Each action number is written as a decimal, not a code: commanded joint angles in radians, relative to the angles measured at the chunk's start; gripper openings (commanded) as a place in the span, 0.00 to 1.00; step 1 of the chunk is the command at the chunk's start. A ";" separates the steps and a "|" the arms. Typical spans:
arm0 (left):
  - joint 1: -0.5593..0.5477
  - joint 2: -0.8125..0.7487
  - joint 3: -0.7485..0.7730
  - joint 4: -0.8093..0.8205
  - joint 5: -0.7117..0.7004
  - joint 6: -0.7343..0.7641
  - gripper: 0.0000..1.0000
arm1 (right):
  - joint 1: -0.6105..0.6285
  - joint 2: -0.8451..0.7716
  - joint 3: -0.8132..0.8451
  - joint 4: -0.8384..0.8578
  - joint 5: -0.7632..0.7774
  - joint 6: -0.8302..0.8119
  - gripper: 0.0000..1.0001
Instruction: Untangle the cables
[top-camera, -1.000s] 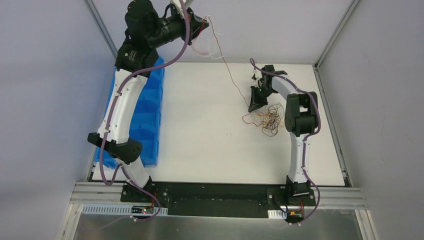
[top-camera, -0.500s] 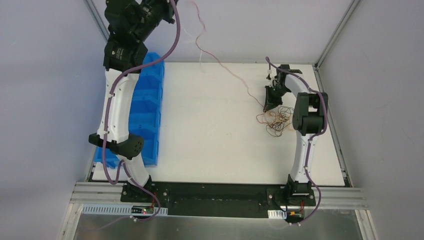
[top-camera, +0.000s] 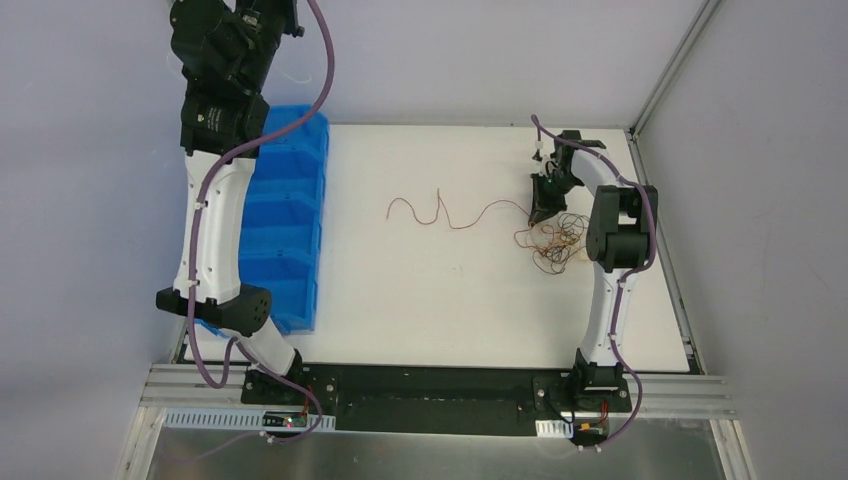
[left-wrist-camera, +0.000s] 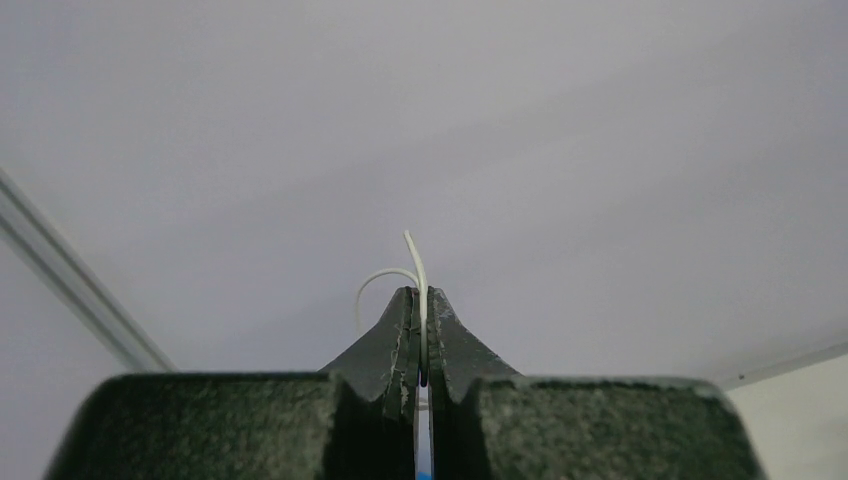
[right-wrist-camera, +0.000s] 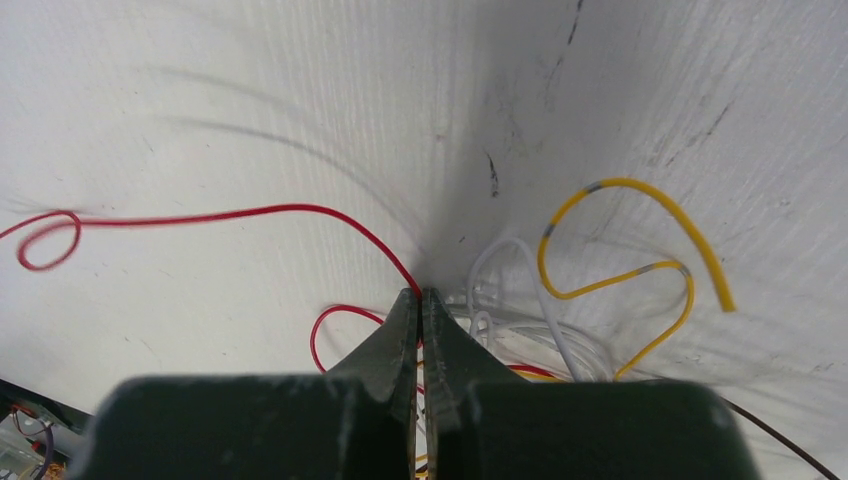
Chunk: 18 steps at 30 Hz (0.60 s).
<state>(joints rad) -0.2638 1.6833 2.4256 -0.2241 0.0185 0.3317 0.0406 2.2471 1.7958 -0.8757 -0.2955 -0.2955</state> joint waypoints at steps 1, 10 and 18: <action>0.090 -0.112 -0.135 0.009 -0.063 -0.074 0.00 | -0.008 -0.008 -0.037 -0.059 0.031 -0.042 0.00; 0.435 -0.224 -0.449 -0.084 0.215 -0.327 0.00 | -0.009 -0.030 -0.045 -0.081 -0.040 -0.046 0.00; 0.570 -0.196 -0.671 -0.016 0.368 -0.355 0.00 | -0.006 -0.031 -0.024 -0.127 -0.104 -0.053 0.00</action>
<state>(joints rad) 0.2649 1.4864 1.8088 -0.3115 0.2840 0.0162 0.0349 2.2391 1.7702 -0.9394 -0.3645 -0.3244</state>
